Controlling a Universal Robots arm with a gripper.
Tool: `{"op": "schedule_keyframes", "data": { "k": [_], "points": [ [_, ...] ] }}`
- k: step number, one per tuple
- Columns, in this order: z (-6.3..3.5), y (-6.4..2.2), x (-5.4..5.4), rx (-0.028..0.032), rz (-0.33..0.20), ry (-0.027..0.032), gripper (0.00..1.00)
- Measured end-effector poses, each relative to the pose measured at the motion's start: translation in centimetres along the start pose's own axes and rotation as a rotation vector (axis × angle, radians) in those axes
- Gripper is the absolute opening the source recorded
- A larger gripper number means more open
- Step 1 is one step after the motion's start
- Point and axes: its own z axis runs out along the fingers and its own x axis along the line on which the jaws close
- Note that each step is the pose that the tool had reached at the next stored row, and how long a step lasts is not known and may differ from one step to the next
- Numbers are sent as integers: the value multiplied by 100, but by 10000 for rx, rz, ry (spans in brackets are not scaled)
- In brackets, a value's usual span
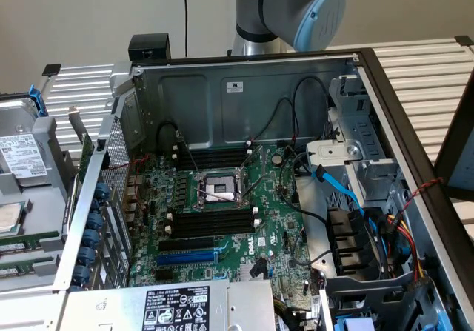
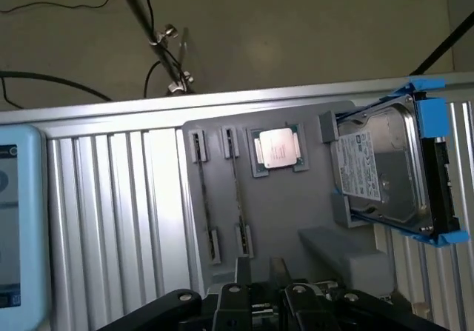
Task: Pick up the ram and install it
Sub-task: 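Reach for the ram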
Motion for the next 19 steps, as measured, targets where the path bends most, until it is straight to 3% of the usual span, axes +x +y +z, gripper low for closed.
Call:
{"op": "schedule_keyframes", "data": {
  "k": [7,13,19],
  "points": [
    [132,116,38,-36,-267,-15,25],
    [239,138,82,-129,-584,-54,25],
    [346,147,134,-274,-859,-78,25]
  ]
}}
